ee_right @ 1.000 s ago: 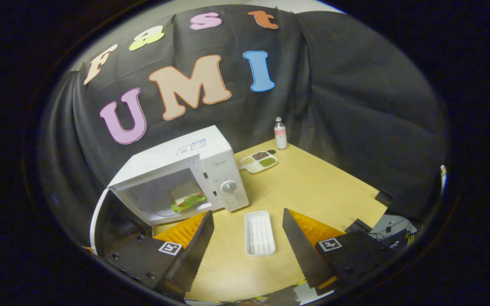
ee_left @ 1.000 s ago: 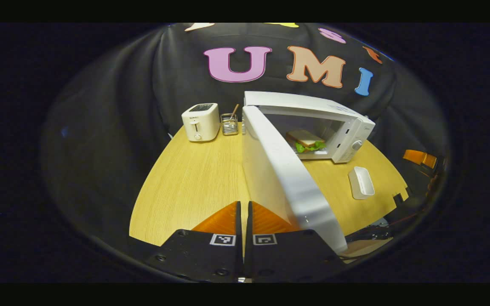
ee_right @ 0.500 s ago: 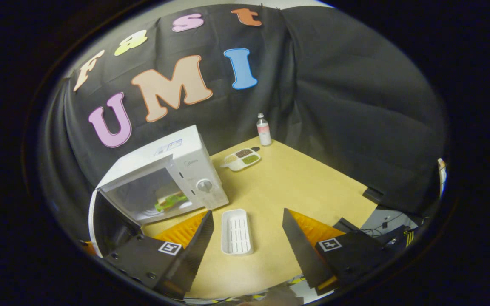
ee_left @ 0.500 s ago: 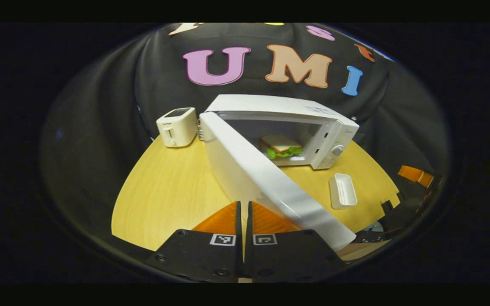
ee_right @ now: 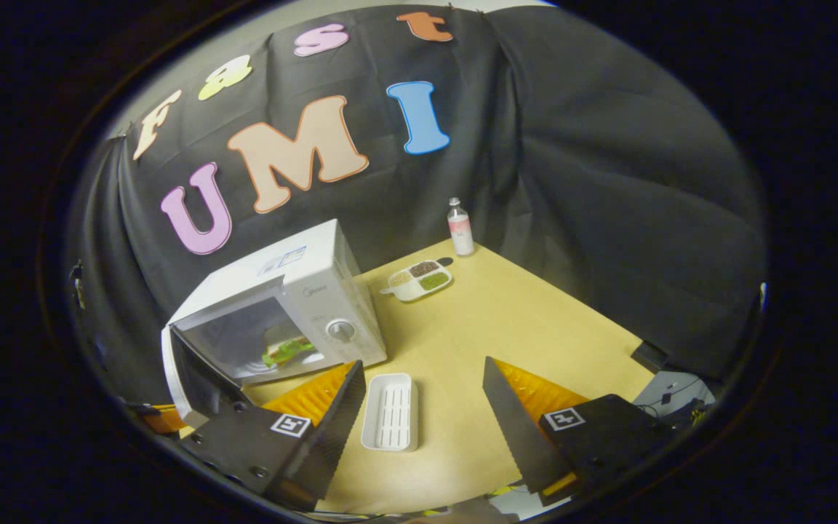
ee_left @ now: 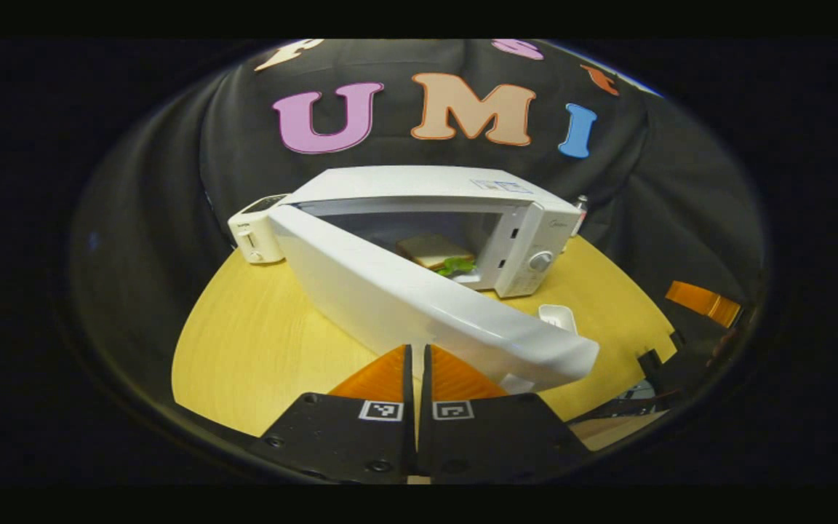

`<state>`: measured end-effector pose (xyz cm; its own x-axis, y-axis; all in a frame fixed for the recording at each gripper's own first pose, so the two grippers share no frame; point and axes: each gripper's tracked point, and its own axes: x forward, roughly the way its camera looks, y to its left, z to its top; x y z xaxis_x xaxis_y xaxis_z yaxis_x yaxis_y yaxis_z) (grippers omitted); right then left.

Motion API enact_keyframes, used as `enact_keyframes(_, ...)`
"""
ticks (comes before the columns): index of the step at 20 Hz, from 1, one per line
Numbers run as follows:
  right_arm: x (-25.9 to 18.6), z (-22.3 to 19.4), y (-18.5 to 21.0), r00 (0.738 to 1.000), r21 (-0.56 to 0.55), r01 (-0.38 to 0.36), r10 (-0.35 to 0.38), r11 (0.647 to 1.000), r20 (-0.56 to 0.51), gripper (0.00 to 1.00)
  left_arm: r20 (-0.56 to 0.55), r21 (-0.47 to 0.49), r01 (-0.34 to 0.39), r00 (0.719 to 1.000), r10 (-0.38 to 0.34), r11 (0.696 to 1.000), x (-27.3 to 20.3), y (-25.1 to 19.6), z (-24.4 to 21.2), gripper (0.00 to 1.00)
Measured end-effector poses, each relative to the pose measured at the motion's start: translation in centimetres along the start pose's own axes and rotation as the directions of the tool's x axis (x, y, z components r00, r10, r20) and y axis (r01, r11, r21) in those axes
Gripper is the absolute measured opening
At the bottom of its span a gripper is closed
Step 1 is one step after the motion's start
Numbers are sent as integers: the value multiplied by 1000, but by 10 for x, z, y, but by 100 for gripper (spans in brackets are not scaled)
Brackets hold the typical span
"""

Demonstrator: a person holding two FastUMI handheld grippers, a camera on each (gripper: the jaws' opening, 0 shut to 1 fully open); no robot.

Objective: Open the microwave oven with the left hand, put the food in, and close the microwave oven.

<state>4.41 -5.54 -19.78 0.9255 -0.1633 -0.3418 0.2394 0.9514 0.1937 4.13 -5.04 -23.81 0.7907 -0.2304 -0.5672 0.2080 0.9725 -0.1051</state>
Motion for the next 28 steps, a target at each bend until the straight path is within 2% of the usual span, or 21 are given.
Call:
enact_keyframes(4,13,-8,-7,998,21,-36,37,999,-55,91,20,2,-14,1000,14,1000,17,-19,8,1)
enact_keyframes(5,16,-10,-9,997,20,-41,42,999,-70,99,19,5,-16,1000,16,1000,21,-24,9,1)
enact_keyframes(9,22,-11,-9,993,23,-78,80,997,-86,99,44,37,-31,999,30,999,39,-39,23,1)
enact_keyframes(15,24,-2,-1,989,11,-129,130,992,-69,99,74,67,-3,997,-2,998,67,-66,45,1)
enact_keyframes(19,22,9,-7,992,31,-120,121,992,-30,99,100,45,22,995,-26,999,85,-76,63,1)
enact_keyframes(20,20,13,-9,993,36,-116,116,993,-15,89,104,46,24,994,-29,999,90,-78,67,0)
enact_keyframes(22,18,20,-12,994,48,-105,105,993,16,89,119,55,26,992,-32,998,91,-75,70,0)
enact_keyframes(23,17,23,-13,995,57,-99,98,993,29,99,119,54,26,992,-32,998,95,-77,74,0)
enact_keyframes(24,16,25,-14,995,66,-96,93,993,38,99,117,50,30,992,-36,998,97,-79,77,1)
enact_keyframes(25,16,25,-15,995,74,-91,88,993,41,89,122,44,36,992,-41,998,100,-82,83,1)
enact_keyframes(26,16,25,-17,996,79,-86,83,993,42,89,129,41,40,991,-45,998,102,-84,87,1)
enact_keyframes(27,15,25,-18,996,84,-80,76,993,43,89,133,44,43,990,-49,998,104,-86,91,1)
enact_keyframes(28,14,26,-18,996,89,-77,73,993,49,99,135,53,48,989,-55,997,107,-89,93,1)
